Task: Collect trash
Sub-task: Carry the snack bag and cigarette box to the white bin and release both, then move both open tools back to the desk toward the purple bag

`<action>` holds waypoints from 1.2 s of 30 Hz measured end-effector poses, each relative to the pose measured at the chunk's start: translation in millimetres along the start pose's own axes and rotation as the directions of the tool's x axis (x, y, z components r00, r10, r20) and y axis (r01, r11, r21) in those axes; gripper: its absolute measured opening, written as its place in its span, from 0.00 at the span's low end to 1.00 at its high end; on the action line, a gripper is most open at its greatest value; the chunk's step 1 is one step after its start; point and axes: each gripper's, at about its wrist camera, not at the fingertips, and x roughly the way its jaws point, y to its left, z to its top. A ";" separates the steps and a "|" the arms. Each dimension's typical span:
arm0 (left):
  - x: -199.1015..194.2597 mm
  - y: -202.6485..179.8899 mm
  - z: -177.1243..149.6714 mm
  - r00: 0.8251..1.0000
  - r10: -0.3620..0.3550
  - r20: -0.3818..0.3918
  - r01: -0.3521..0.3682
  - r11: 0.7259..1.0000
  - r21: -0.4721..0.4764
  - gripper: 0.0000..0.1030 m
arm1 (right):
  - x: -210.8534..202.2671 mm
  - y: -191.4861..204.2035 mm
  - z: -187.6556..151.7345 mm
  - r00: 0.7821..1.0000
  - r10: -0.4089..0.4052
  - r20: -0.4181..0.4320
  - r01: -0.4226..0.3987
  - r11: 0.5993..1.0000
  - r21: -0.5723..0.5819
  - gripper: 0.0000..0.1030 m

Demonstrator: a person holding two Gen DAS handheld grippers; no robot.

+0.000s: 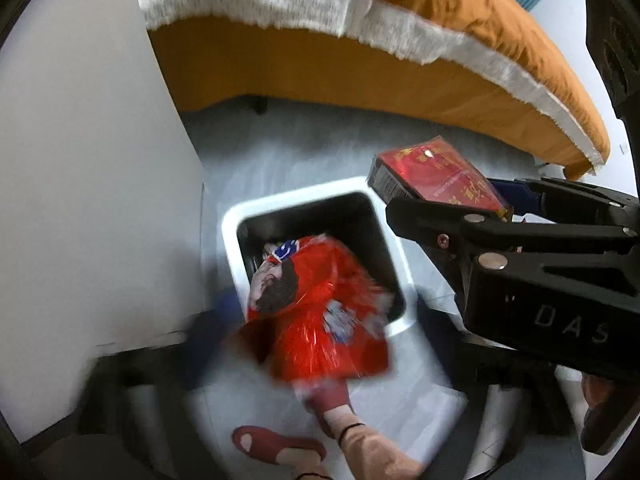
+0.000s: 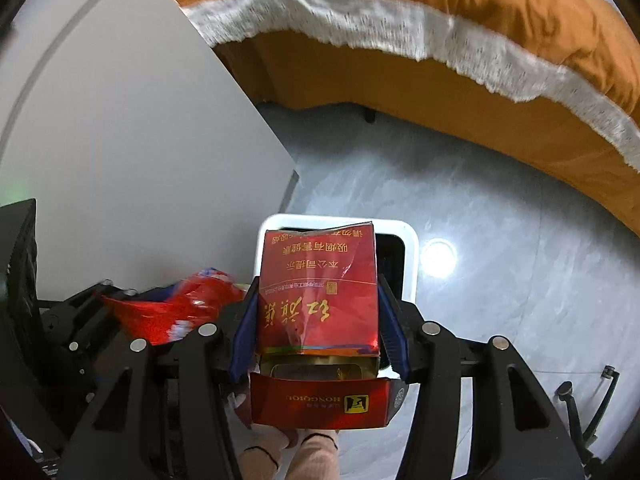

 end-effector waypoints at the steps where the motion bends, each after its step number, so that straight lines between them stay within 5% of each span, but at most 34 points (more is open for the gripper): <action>1: 12.3 2.6 -2.0 1.000 0.011 -0.011 -0.011 1.000 -0.007 0.95 | 7.4 -2.6 0.0 1.000 0.001 -0.016 -0.001 1.000 0.003 0.97; 7: 37.5 5.0 -10.4 0.998 0.036 -0.046 -0.038 0.999 -0.028 0.95 | 34.2 -17.0 -5.9 0.998 -0.033 -0.051 0.034 0.999 0.034 0.95; 17: 0.8 -6.4 -7.1 0.998 0.061 -0.012 -0.061 0.998 -0.020 0.95 | 0.2 -7.7 -7.3 0.999 -0.033 -0.036 0.033 0.999 0.020 0.95; 22: -45.3 -16.8 1.3 0.996 0.077 0.040 -0.076 0.997 -0.023 0.95 | -43.2 -3.0 -4.9 0.999 -0.036 0.012 0.036 0.999 0.021 0.95; 29: -140.8 -35.6 14.1 0.979 0.123 0.160 -0.120 0.992 -0.024 0.95 | -152.4 9.9 2.0 0.981 -0.069 0.183 0.065 0.997 0.029 0.95; 36: -257.2 -51.9 25.8 0.925 0.181 0.336 -0.174 0.983 -0.050 0.95 | -260.5 35.4 11.8 0.929 -0.048 0.367 0.055 0.998 -0.010 0.95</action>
